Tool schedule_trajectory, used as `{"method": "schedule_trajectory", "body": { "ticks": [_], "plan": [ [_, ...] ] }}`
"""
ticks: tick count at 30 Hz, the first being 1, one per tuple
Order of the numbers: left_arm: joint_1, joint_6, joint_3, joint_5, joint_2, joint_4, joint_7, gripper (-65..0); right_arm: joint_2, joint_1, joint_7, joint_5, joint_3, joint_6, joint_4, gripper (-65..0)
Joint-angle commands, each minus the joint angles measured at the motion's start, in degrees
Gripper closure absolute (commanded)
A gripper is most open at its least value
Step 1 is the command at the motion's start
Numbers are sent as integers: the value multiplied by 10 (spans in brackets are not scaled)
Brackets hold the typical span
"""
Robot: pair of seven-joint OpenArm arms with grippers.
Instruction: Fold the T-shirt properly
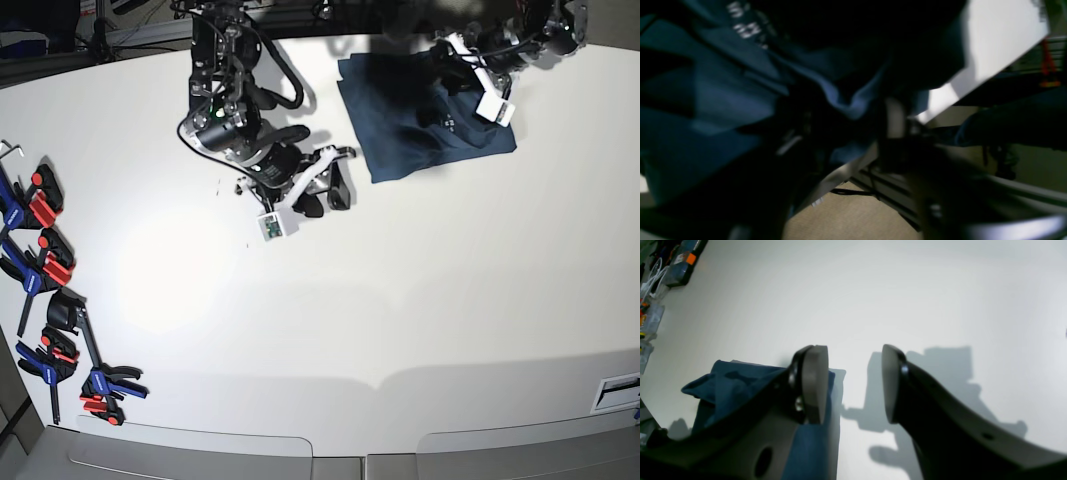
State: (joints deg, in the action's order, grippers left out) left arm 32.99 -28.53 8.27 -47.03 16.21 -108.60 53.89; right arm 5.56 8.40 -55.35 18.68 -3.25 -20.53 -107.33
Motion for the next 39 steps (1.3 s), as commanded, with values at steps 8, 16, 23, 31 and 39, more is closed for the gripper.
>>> {"method": "schedule_trajectory", "body": {
  "ticks": [8,16,23,31,39],
  "plan": [
    [2,-1,4,-3,5,-37,38,0,2,-8,13,10,-1,-4,-12,-244],
    [21,-1,3,83,21,-177,76,0,2,-8,13,10,-1,-4,-12,-244],
    [61,29,3,173,54,-217,78,0,2,-8,13,10,-1,-4,-12,-244],
    [72,52,3,221,59,-217,85,0,2,-8,13,10,-1,-4,-12,-244],
    [72,52,3,222,59,-217,100,0,2,-8,13,10,-1,-4,-12,-244]
  ]
}}
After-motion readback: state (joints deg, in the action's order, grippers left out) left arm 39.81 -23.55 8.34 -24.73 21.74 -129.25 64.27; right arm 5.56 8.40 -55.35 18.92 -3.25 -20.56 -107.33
